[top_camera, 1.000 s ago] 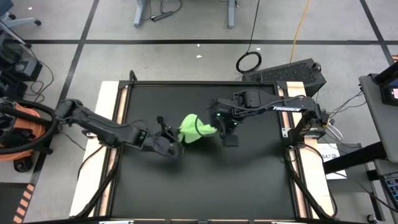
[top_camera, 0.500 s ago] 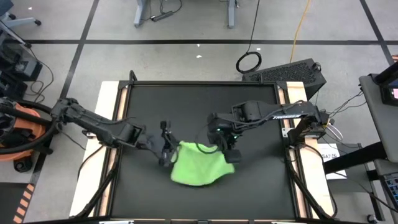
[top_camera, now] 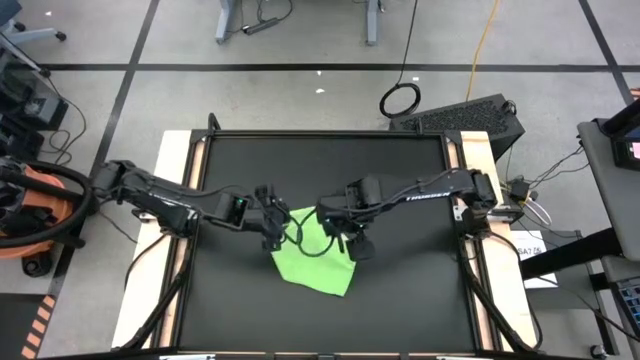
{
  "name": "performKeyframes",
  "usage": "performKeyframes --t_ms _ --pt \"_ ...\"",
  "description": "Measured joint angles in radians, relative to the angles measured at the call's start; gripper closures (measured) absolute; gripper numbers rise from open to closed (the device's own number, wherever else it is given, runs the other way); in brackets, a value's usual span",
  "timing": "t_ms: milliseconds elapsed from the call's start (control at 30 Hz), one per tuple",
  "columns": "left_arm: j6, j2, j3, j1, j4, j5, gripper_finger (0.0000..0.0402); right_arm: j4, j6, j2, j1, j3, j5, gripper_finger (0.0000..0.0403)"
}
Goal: Roll towel into tight, uniform cylinder
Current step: Fold the green towel
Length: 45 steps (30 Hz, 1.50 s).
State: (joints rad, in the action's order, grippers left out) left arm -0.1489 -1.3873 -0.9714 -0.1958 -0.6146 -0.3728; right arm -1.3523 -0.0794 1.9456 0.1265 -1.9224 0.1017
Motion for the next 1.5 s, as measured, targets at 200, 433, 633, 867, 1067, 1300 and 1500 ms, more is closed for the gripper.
performKeyframes --t_ms 200,433,633,867,1067,1300,1500 --pt "0.005 0.008 0.0 -0.12 0.017 0.196 0.0137 0.108 -0.019 0.018 0.116 0.0 0.071 0.0134" --pt "-0.053 -0.01 0.0 -0.298 0.069 0.189 0.0152 0.294 0.02 0.018 0.28 0.0 0.021 0.0162" --pt "-0.082 -0.093 0.0 -0.401 0.124 0.107 0.0153 0.42 0.035 0.047 0.398 0.089 -0.153 0.0178" --pt "-0.095 -0.249 0.002 -0.442 0.185 0.104 0.0153 0.656 0.166 0.05 0.403 0.306 -0.163 0.0199" --pt "-0.157 -0.338 0.001 -0.446 0.228 0.074 0.0153 0.79 0.225 0.05 0.404 0.415 -0.236 0.0217" --pt "-0.169 -0.374 0.001 -0.451 0.248 -0.011 0.0153 0.853 0.259 0.05 0.403 0.513 -0.271 0.0237" --pt "-0.187 -0.379 0.001 -0.442 0.251 -0.061 0.0153 0.942 0.278 0.05 0.389 0.603 -0.305 0.0241"
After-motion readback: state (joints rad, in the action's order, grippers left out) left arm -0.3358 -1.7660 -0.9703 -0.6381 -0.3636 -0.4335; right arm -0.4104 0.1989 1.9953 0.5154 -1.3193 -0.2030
